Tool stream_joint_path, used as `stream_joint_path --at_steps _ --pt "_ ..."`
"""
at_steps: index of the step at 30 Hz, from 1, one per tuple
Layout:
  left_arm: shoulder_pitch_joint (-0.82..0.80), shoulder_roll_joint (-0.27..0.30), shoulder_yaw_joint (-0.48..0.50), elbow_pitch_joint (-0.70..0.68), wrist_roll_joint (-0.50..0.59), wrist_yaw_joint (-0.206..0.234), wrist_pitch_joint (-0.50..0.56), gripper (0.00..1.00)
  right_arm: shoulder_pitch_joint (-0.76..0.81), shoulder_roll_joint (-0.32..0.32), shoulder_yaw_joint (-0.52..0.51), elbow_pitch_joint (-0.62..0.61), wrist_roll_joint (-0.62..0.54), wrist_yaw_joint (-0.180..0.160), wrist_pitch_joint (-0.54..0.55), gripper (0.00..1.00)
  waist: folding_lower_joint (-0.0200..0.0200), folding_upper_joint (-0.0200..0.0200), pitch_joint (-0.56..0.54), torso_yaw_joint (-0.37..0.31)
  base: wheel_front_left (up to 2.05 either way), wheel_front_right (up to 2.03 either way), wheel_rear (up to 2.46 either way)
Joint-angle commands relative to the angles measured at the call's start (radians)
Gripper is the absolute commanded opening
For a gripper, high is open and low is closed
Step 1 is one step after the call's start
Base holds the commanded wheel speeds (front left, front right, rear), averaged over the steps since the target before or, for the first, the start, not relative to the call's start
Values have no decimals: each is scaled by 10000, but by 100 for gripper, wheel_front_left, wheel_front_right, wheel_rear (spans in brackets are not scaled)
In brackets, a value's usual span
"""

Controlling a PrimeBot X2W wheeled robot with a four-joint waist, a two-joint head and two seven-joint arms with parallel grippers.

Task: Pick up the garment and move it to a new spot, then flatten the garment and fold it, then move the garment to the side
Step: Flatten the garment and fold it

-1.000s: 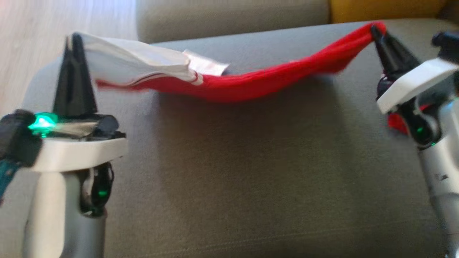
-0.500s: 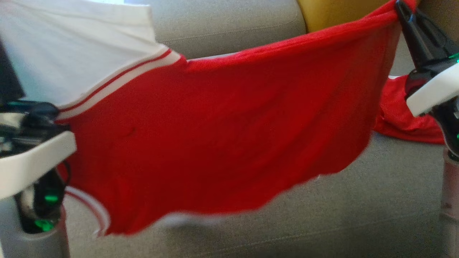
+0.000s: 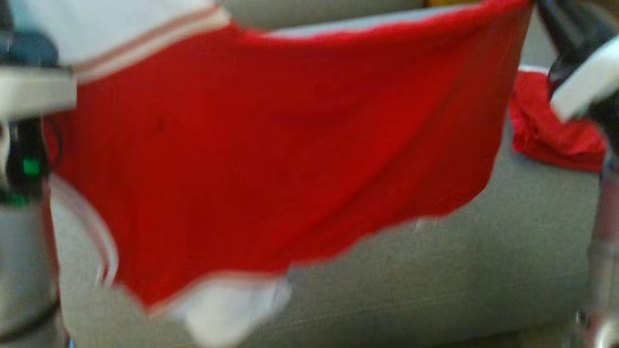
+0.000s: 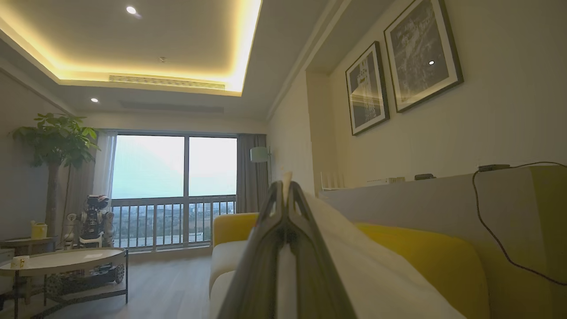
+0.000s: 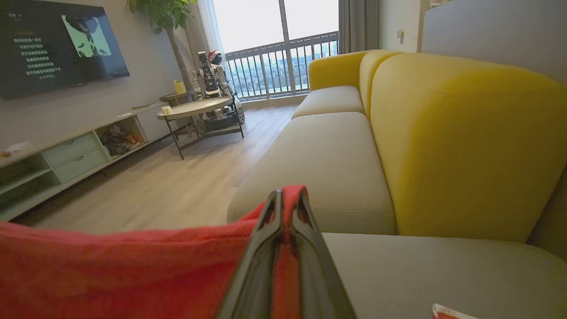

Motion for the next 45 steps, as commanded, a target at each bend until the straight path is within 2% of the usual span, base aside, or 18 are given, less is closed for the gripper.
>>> stream_joint_path --at_steps 1,5,7,9,13,15,18,23,30,35,36,45 --pt "-970 431 192 -4 50 -89 124 0 -959 80 93 -101 152 -2 70 0 -1 -1 971 81 0 0 0" --pt "-3815 811 -322 2075 273 -459 193 0 -3460 -396 380 1555 -141 -2 -278 0 -1 -1 2545 228 0 0 0" --pt "-5458 873 -546 3101 497 -547 -170 0 -4954 -631 531 2499 -215 -2 -806 0 -1 -1 3333 325 0 0 0" --pt "-6924 638 -525 4150 557 -431 -824 0 -6316 -863 683 3494 -414 -2 -1658 0 -1 -1 3872 423 0 0 0" --pt "-9085 403 -552 5863 903 -183 -2294 0 -8419 -1126 932 5248 -958 -2 -4103 0 -1 -1 4475 549 0 0 0" --pt "-9719 283 -608 6468 1065 -100 -2667 0 -9062 -1165 950 6060 -1196 -2 -5249 0 -1 -1 4618 620 0 0 0" --pt "-10017 134 -866 6975 1343 -195 -2855 0 -9407 -1174 1052 7148 -1238 -2 -6579 0 -1 -1 4687 692 0 0 0" --pt "-9035 -53 -1182 6532 1681 -434 -2878 0 -8707 -1145 1541 8688 -178 -2 -7408 0 -1 -1 4692 898 0 0 0" --pt "-5693 294 -2020 5947 2208 -733 -2881 0 -6390 -1532 3073 9556 1445 -2 -7886 0 -1 -1 4256 1249 0 0 0" --pt "-3416 700 -2775 5820 2335 -854 -2882 0 -4790 -1853 4199 10149 2277 -2 -7511 0 -1 -1 3616 1478 0 0 0" --pt "-3416 700 -2775 5820 2335 -854 -2882 0 -4790 -1853 4199 10149 2277 -2 -7511 0 -1 -1 3616 1478 0 0 0" --pt "-790 1855 -4077 6031 2828 -906 -2882 0 -3207 -2339 5663 10956 2934 -2 -6491 0 -1 -1 2268 1520 0 0 0"
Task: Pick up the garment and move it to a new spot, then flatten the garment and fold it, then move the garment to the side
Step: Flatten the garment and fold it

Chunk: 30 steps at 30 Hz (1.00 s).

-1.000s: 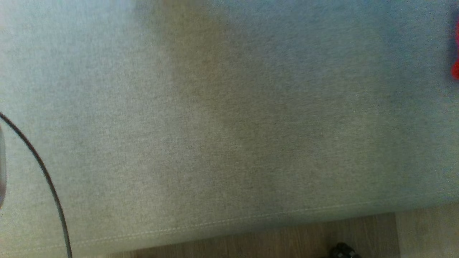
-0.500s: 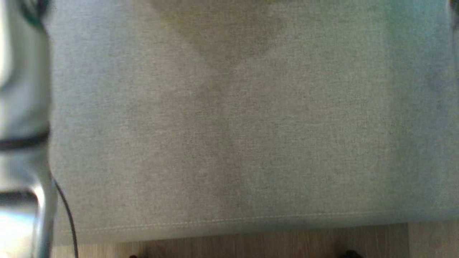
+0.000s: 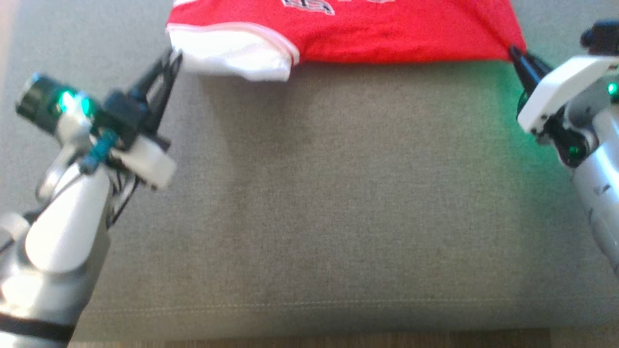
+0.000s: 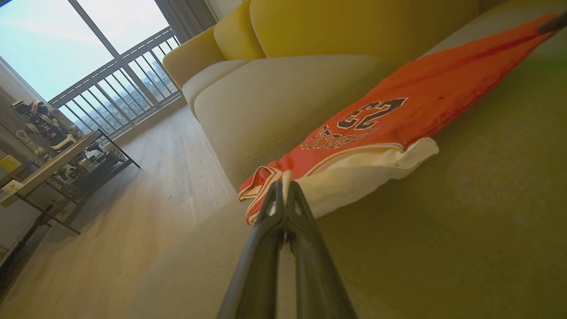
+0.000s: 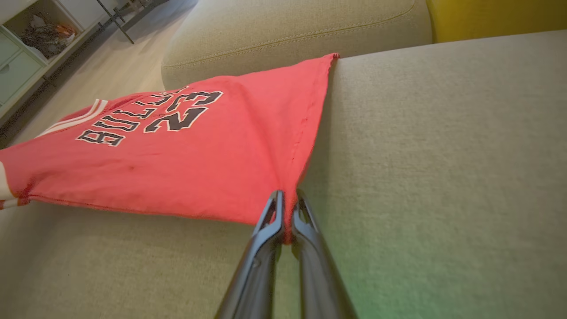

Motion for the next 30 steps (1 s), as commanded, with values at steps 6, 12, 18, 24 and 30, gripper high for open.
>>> stream_joint_path --at_steps 6,12,18,24,30 --pt "612 950 -302 250 109 19 -47 0 578 -337 619 149 174 -2 32 0 2 0 -881 -92 0 0 0" --pt "1376 1495 -1346 826 -402 14 -46 0 1142 -359 1231 7 595 -2 217 0 2 0 -1298 -305 0 0 0" --pt "1781 2142 -2904 615 -1371 13 360 0 1610 -391 1809 -182 1073 -2 965 0 2 0 -1653 -482 0 0 0" --pt "1913 2778 -3787 199 -2136 13 843 0 1905 -745 2522 -472 1263 -2 1635 0 2 0 -1905 -556 0 0 0" --pt "2259 3248 -4422 -398 -3386 12 1149 0 2157 -1125 3023 -659 1710 -2 2636 0 2 0 -2244 -657 0 0 0"
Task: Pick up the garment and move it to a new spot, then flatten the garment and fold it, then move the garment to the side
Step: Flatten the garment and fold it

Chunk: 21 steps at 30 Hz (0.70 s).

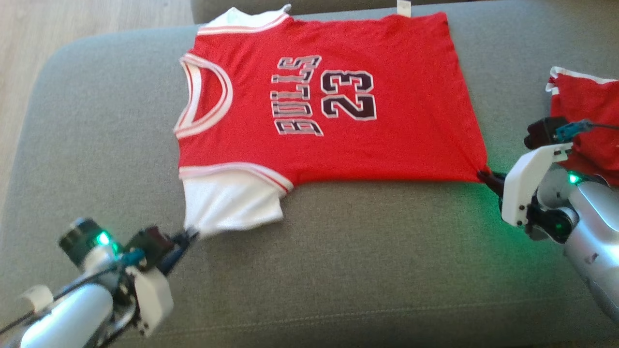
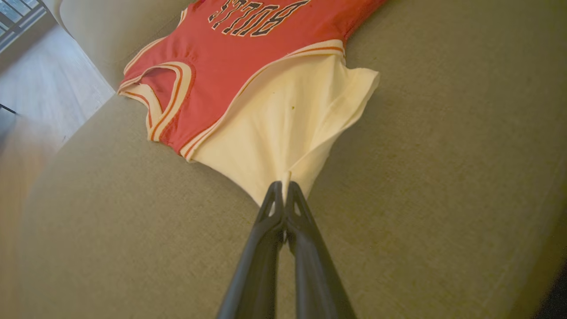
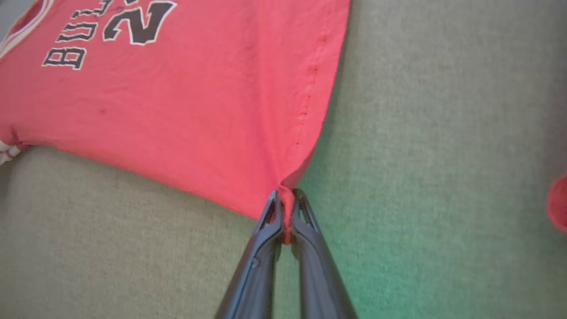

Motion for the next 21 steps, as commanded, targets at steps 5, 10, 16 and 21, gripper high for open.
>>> stream_joint_path --at_steps 5,10,16,21 --pt "-143 1180 -200 -812 -1186 12 280 0 207 -483 340 -432 351 -4 628 0 1 -1 -228 -93 0 0 0" --pt "-66 1839 -987 -1696 -2677 12 1036 0 290 -850 765 -868 578 -4 1309 0 1 -1 -310 -162 0 0 0" --pt "-321 2579 -1789 -2445 -3819 12 1816 0 398 -1222 1026 -1485 1190 -4 2167 0 1 -1 -365 -221 0 0 0" --pt "-474 2864 -2084 -2826 -4349 12 2256 0 646 -1593 1121 -1859 1867 -4 3228 0 1 -1 -479 -240 0 0 0"
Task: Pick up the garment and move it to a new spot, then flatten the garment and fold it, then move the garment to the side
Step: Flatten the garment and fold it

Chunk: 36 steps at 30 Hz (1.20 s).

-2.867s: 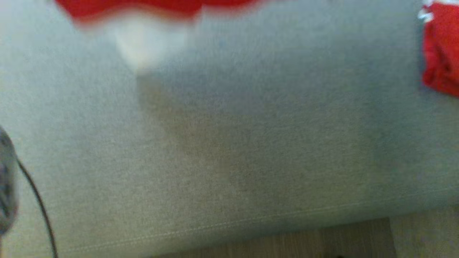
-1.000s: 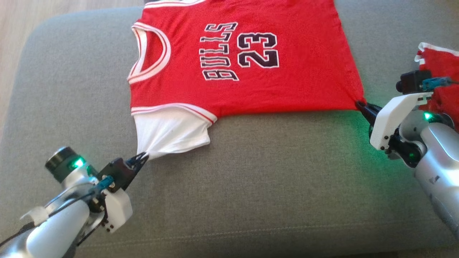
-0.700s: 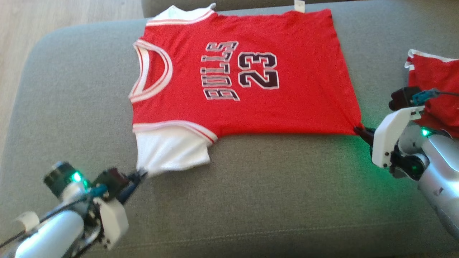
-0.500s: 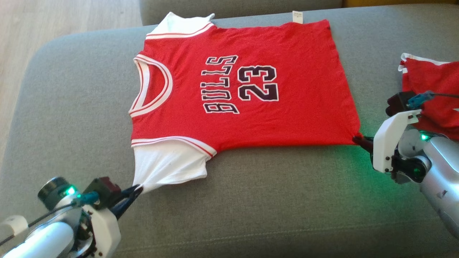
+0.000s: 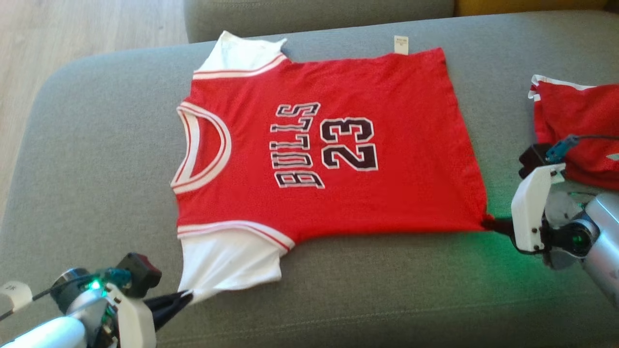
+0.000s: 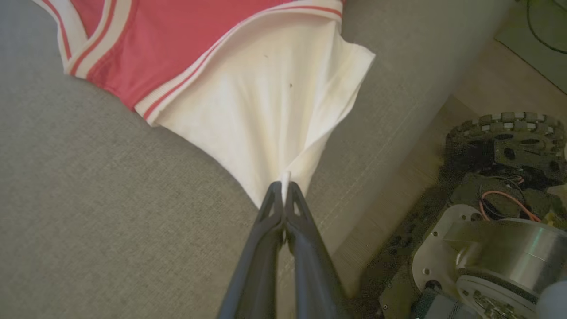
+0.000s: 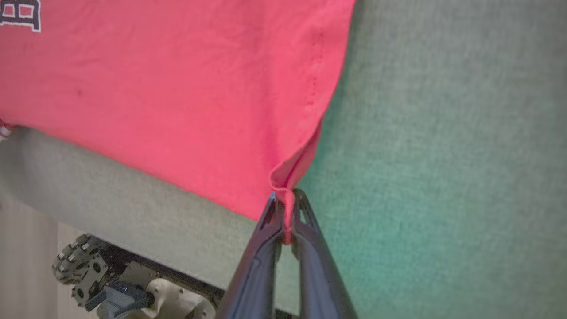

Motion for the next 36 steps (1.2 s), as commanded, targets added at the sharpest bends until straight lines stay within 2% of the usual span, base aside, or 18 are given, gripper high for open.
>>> stream_joint_path --at_steps 1,12,17,24,36 --pt "-484 605 303 -242 -160 10 50 0 144 -430 41 -198 157 -4 340 0 0 -1 -63 -36 0 0 0" --pt "-86 860 -112 -622 -1099 10 89 0 834 -994 225 -1376 1004 -4 2252 0 0 -1 -720 -103 0 0 0" --pt "283 891 -199 -761 -1579 31 57 0 1304 -1403 367 -2106 1025 -4 2891 0 0 -1 -970 -67 0 0 0" --pt "461 1054 -87 -1075 -1925 111 -89 0 1729 -1616 -103 -2601 883 -4 2619 0 0 -1 -973 36 0 0 0" --pt "-110 1199 813 -1621 -2194 200 -1030 0 1703 -1131 -1362 -2560 756 -4 2041 0 0 -1 -747 -61 0 0 0"
